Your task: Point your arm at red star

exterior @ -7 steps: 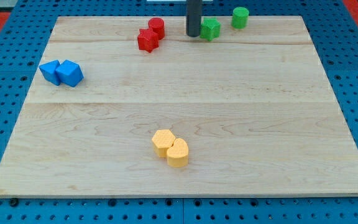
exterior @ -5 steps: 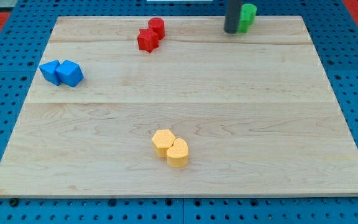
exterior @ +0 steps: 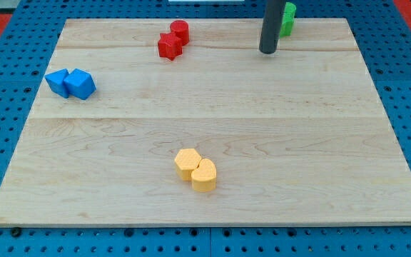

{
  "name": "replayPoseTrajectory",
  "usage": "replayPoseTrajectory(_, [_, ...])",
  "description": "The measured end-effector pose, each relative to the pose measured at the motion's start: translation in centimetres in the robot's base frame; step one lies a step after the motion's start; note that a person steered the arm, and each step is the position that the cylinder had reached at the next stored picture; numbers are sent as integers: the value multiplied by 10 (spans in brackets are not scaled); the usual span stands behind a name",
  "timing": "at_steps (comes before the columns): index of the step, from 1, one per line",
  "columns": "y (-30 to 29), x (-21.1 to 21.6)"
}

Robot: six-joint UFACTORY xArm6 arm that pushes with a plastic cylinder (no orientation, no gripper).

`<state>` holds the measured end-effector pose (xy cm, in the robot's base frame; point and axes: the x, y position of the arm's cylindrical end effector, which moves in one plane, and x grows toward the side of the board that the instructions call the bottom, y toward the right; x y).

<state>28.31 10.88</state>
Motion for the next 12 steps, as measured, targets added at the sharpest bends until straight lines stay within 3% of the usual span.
replayPoseTrajectory(12, [-99,0])
